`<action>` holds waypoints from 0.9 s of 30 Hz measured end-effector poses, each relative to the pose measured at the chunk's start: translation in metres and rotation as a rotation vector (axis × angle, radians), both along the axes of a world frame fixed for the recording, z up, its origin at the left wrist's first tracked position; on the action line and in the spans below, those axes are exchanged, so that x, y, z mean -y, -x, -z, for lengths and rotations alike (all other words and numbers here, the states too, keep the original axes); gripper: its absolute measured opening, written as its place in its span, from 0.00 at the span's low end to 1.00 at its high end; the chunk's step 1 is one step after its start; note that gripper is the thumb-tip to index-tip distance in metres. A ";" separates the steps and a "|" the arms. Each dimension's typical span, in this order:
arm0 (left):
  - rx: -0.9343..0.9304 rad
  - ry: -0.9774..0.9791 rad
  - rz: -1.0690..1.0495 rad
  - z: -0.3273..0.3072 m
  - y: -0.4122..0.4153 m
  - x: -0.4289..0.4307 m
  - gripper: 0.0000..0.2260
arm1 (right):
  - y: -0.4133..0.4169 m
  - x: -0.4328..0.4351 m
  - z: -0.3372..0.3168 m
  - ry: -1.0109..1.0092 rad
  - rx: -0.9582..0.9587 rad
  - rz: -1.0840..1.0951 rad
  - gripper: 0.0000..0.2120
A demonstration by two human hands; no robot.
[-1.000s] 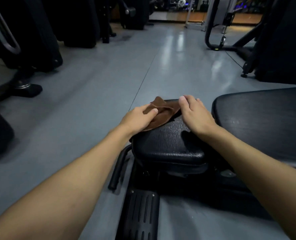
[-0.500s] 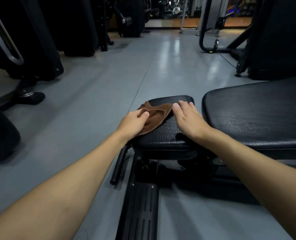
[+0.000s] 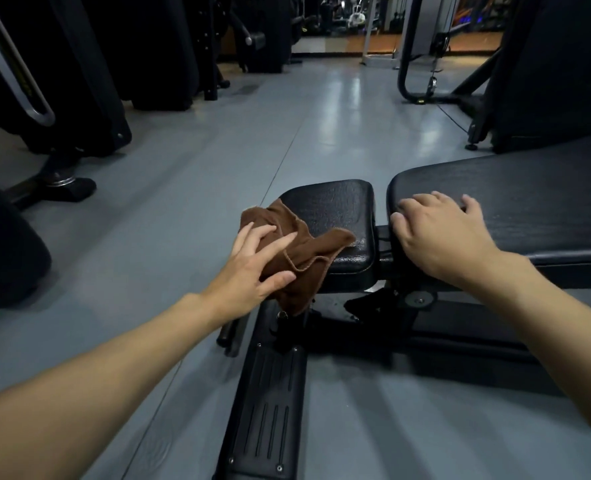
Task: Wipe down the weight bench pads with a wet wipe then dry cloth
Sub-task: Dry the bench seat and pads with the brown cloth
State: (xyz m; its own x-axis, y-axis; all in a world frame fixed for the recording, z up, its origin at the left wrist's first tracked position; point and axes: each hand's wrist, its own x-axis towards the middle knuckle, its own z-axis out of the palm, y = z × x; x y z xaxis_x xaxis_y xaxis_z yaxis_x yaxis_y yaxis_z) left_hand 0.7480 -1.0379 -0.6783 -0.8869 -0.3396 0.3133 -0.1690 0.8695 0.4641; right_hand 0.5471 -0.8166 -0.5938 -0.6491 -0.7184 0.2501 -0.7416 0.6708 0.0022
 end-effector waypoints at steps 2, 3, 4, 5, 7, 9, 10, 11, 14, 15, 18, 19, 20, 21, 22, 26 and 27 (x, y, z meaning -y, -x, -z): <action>-0.002 0.039 0.011 -0.002 0.004 -0.003 0.29 | 0.004 -0.008 0.000 -0.026 -0.065 -0.005 0.23; -0.013 0.062 0.008 -0.002 0.006 -0.006 0.28 | 0.006 -0.012 -0.001 -0.028 -0.063 -0.001 0.24; -0.029 0.107 0.008 -0.002 0.008 -0.009 0.27 | 0.008 -0.017 -0.002 -0.020 -0.044 0.002 0.25; -0.039 0.178 0.015 -0.004 0.011 -0.013 0.27 | 0.010 -0.021 -0.002 -0.006 -0.026 0.000 0.26; -0.011 0.353 0.049 -0.012 0.024 -0.027 0.27 | 0.013 -0.026 -0.001 0.017 -0.016 -0.010 0.26; 0.016 0.510 0.097 -0.024 0.043 -0.049 0.27 | 0.013 -0.025 0.000 0.023 -0.017 -0.016 0.26; 0.019 0.566 0.121 -0.029 0.051 -0.059 0.28 | 0.012 -0.024 0.000 0.027 -0.012 -0.017 0.25; 0.028 0.599 0.139 -0.033 0.057 -0.066 0.28 | 0.012 -0.024 0.000 0.035 -0.004 -0.013 0.25; 0.074 0.609 0.176 -0.037 0.052 -0.061 0.31 | 0.012 -0.026 0.000 0.065 -0.010 -0.018 0.25; 0.079 0.608 0.192 -0.035 0.044 -0.052 0.33 | 0.011 -0.027 0.000 0.074 -0.006 -0.017 0.26; 0.119 0.622 0.211 -0.027 0.016 -0.022 0.40 | 0.009 -0.026 0.001 0.073 -0.011 0.004 0.27; 0.134 0.616 0.204 -0.025 0.009 -0.016 0.43 | 0.009 -0.025 0.002 0.063 -0.020 0.012 0.28; 0.143 0.612 0.197 -0.024 0.007 -0.014 0.46 | 0.008 -0.024 0.002 0.052 -0.031 0.017 0.30; 0.139 0.615 0.187 -0.024 0.009 -0.015 0.47 | 0.008 -0.023 0.003 0.044 -0.035 0.021 0.31; 0.126 0.623 0.177 -0.025 0.014 -0.020 0.47 | 0.007 -0.023 0.004 0.041 -0.037 0.021 0.32; 0.162 0.641 0.191 -0.036 0.038 -0.037 0.42 | 0.009 -0.023 0.003 0.059 -0.002 0.012 0.29; 0.192 0.640 0.205 -0.040 0.042 -0.039 0.42 | 0.009 -0.023 0.002 0.070 0.005 0.009 0.29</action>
